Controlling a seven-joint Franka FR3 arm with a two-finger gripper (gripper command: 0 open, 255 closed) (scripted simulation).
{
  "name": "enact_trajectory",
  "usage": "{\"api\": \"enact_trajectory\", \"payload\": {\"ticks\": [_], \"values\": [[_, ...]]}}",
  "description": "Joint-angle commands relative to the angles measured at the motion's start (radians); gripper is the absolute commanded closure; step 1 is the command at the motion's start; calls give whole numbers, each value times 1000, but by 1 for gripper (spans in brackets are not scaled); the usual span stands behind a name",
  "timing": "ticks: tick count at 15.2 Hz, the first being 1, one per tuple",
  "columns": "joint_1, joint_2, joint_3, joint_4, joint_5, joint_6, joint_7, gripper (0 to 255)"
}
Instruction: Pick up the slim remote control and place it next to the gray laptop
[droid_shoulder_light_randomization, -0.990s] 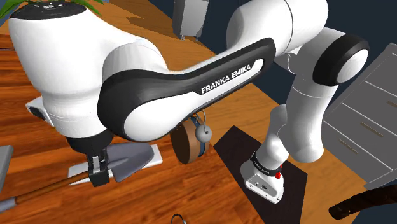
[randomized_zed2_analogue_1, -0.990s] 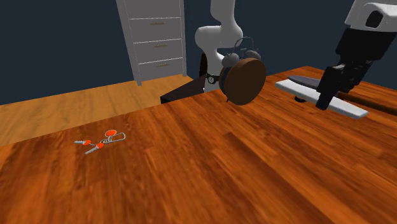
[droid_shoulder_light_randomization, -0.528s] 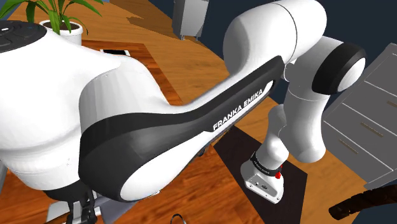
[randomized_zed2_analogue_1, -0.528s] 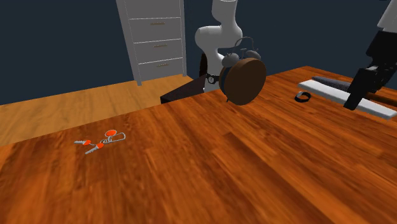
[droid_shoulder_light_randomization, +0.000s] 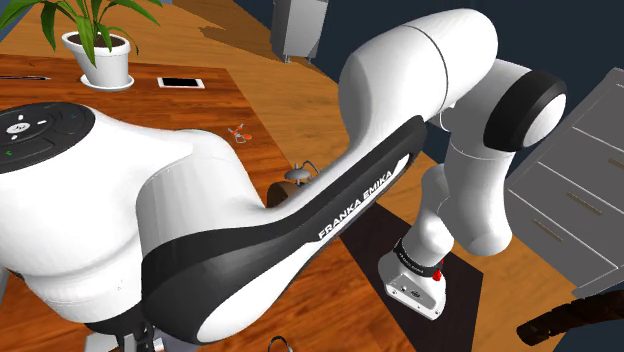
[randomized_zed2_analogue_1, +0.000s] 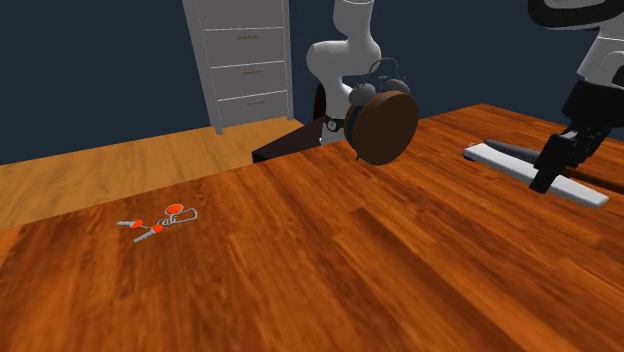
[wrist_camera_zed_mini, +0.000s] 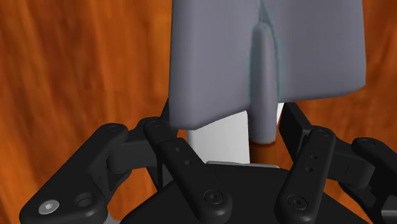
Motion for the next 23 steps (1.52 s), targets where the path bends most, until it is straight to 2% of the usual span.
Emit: {"api": "enact_trajectory", "payload": {"ticks": [1,8,15,16,21,23], "values": [[2,11,-2,-10,-5,22,3,255],[5,49,-11,-51,-22,98,15,255],[5,49,-11,-51,-22,98,15,255],[5,48,-11,-51,-22,98,15,0],[6,49,-11,-51,-22,98,15,0],[3,23,-5,-20,-10,42,7,0]]}}
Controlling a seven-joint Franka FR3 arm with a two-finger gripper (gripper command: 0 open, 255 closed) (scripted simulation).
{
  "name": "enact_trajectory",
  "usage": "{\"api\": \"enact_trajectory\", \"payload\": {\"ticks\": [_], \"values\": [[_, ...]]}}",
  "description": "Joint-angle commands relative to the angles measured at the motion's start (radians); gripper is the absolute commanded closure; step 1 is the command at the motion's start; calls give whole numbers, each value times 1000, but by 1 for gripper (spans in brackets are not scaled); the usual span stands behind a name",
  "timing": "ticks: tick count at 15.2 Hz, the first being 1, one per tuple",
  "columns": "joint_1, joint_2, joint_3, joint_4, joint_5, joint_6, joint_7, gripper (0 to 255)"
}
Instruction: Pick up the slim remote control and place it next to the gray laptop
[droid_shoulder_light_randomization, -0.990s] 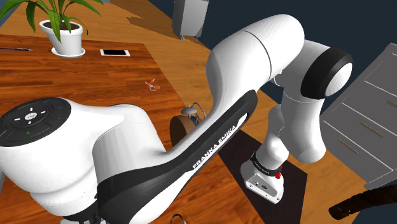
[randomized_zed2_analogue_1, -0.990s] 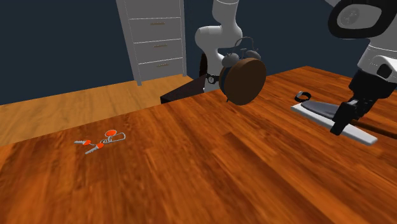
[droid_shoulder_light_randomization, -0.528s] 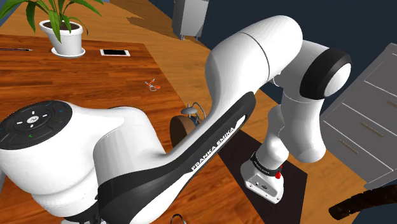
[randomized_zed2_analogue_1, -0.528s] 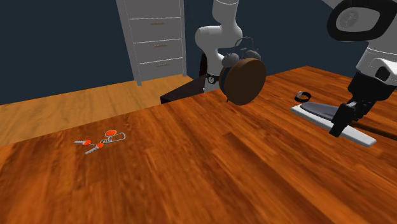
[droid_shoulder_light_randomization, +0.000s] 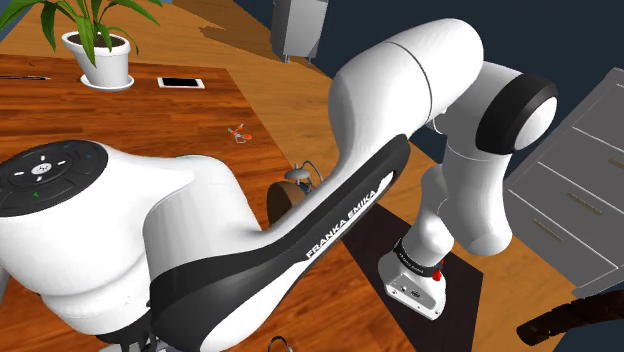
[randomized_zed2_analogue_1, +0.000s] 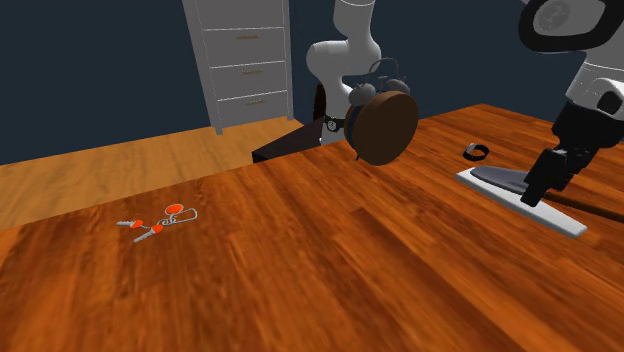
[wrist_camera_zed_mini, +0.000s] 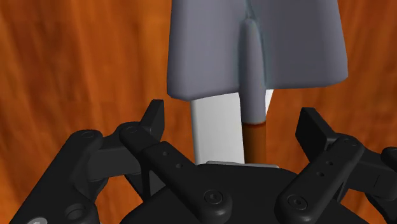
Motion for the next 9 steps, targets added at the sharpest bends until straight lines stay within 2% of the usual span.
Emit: {"api": "enact_trajectory", "payload": {"ticks": [1,2,9], "values": [[0,-18,5,34,9,-51,-5,0],[0,-26,7,49,13,-74,-8,0],[0,-26,7,49,13,-74,-8,0]]}}
